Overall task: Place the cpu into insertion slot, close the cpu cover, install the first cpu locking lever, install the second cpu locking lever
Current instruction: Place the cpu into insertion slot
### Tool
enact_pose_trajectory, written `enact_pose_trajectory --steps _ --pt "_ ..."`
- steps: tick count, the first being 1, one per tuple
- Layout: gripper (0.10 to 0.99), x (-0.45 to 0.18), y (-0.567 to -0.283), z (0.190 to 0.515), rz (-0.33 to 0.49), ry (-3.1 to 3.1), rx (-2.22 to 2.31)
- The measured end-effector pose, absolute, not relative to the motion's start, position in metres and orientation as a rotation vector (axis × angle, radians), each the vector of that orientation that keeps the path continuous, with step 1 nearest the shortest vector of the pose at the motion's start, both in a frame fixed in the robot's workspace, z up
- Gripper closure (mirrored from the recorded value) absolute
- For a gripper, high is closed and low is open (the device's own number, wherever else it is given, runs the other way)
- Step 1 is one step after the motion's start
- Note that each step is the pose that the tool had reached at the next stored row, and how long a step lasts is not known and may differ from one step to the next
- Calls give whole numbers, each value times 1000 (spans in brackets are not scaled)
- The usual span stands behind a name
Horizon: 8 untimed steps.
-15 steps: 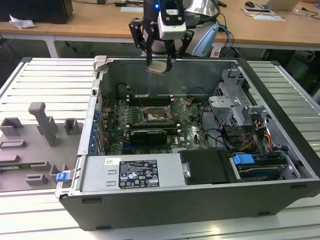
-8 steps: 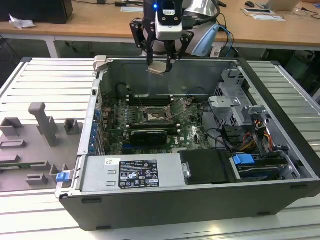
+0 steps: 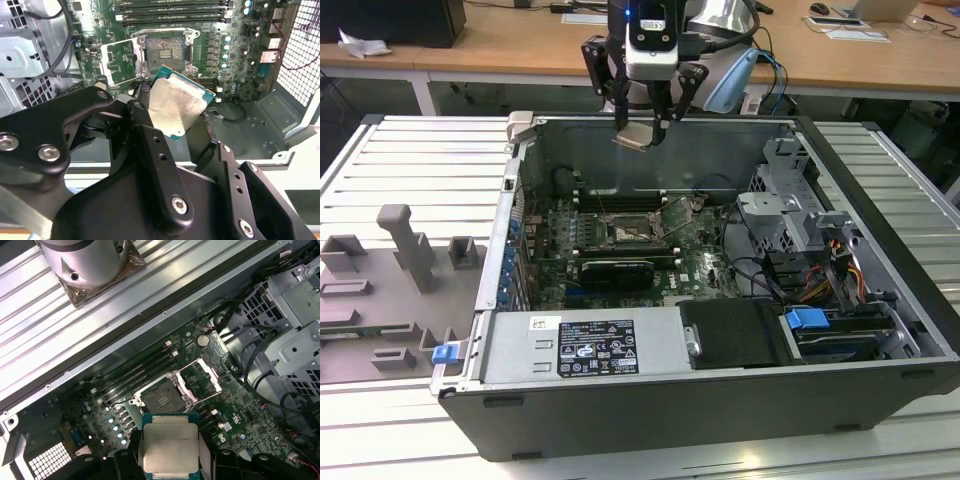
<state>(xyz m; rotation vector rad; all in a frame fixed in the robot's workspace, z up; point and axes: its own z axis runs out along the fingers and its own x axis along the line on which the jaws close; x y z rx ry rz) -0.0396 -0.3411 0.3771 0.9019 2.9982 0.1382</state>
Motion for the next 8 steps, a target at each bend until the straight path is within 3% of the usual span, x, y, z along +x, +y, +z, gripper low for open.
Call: enact_pose_trajectory --steps 8 --pt "553 -40 -341 377 137 2953 1029"
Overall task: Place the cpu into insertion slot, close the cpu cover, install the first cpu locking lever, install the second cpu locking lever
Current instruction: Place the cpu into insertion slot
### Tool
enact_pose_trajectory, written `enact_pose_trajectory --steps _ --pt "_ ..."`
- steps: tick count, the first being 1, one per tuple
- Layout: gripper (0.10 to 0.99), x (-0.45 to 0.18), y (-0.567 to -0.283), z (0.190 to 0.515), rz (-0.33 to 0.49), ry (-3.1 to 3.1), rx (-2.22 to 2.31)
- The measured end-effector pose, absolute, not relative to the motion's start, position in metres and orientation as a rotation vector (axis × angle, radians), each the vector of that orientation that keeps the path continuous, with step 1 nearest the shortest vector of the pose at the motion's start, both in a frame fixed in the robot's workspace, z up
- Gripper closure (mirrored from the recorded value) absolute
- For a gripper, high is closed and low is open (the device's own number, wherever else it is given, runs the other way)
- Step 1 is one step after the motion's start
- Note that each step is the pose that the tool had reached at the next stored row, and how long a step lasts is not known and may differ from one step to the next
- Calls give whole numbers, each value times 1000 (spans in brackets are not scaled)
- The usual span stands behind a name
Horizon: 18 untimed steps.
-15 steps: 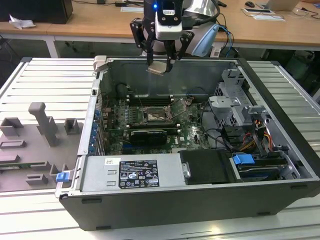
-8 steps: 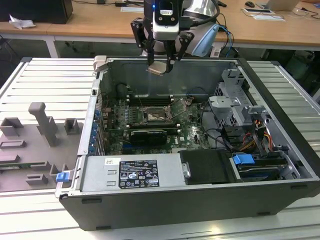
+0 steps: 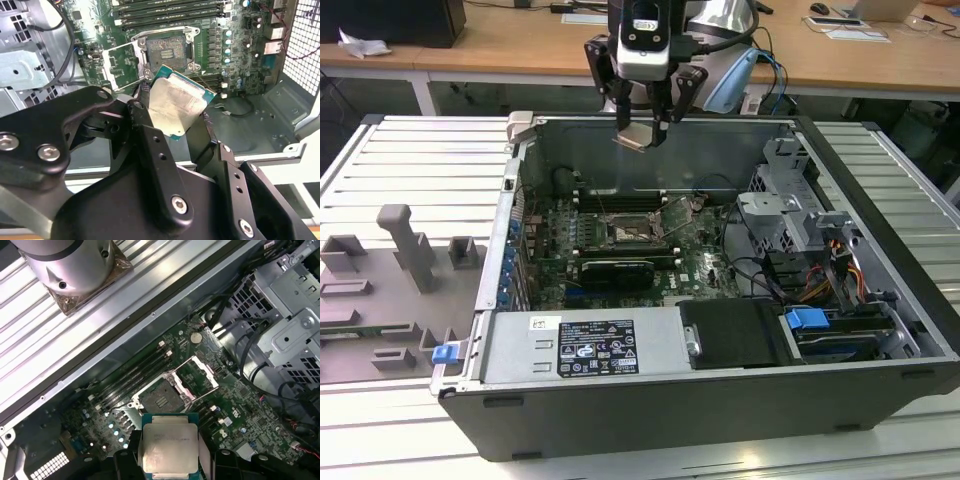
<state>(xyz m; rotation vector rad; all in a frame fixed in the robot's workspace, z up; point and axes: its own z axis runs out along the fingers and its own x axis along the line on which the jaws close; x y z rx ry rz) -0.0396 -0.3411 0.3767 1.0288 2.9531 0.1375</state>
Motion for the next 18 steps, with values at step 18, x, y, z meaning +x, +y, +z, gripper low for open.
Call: enact_pose_trajectory --steps 18 --pt "553 -40 -341 376 136 2882 1200"
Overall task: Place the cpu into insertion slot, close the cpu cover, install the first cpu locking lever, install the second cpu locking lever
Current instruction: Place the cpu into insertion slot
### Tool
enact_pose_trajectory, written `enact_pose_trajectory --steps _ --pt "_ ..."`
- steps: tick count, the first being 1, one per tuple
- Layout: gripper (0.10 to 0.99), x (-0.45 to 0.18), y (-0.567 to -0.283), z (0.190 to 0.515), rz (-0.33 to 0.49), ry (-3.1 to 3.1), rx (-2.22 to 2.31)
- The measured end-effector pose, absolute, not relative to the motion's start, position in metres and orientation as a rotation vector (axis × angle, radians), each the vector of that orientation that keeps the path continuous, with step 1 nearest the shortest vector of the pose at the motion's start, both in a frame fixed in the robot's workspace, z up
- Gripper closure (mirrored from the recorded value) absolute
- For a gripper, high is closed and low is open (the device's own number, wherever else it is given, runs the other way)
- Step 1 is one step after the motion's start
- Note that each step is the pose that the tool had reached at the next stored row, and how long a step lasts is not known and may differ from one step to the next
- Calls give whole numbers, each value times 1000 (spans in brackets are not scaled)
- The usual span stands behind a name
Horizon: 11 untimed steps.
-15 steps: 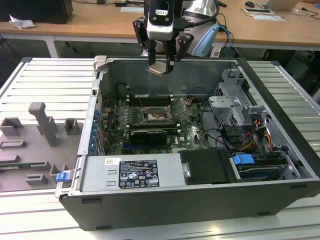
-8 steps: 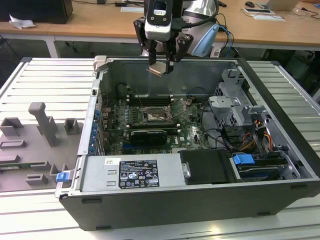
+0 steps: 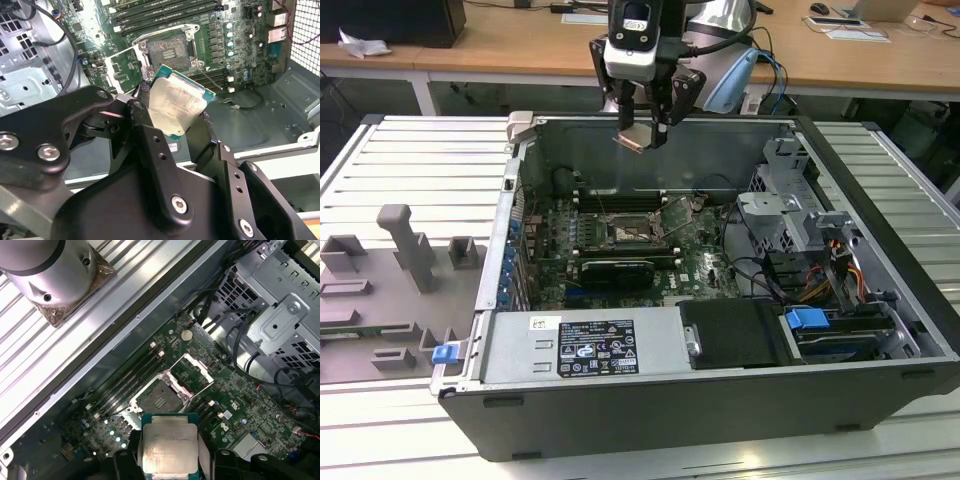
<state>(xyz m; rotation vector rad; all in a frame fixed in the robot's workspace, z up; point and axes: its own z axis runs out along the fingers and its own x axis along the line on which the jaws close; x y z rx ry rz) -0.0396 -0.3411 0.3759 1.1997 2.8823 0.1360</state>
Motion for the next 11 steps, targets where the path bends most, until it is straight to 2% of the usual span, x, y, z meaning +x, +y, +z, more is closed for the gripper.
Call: enact_pose_trajectory --steps 11 --pt "553 -40 -341 375 134 2823 1324"
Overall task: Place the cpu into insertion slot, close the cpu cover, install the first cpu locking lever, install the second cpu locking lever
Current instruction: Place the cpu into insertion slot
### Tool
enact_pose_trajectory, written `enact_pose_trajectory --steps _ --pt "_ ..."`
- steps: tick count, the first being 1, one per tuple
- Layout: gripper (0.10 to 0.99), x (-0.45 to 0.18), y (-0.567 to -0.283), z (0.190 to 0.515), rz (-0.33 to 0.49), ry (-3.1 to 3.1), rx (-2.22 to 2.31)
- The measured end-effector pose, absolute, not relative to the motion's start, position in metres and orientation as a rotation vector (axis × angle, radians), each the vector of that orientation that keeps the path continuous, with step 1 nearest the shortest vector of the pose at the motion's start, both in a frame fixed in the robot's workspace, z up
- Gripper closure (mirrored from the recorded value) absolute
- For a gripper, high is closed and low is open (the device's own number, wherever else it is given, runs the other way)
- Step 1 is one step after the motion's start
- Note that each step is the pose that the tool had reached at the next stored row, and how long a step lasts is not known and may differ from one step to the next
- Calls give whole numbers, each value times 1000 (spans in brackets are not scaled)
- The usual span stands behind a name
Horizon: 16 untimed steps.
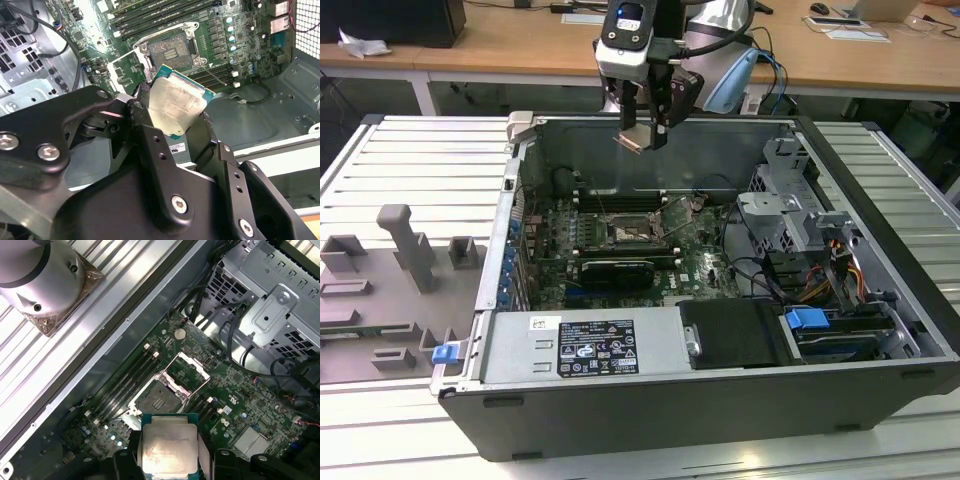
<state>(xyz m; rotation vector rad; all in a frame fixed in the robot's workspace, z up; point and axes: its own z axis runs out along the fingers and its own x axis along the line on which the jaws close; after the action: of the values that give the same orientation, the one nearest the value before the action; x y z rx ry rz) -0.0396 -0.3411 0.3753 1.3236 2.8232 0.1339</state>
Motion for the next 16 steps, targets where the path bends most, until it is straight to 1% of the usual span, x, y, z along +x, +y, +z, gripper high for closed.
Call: enact_pose_trajectory --steps 16 --pt "553 -40 -341 374 130 2676 1585"
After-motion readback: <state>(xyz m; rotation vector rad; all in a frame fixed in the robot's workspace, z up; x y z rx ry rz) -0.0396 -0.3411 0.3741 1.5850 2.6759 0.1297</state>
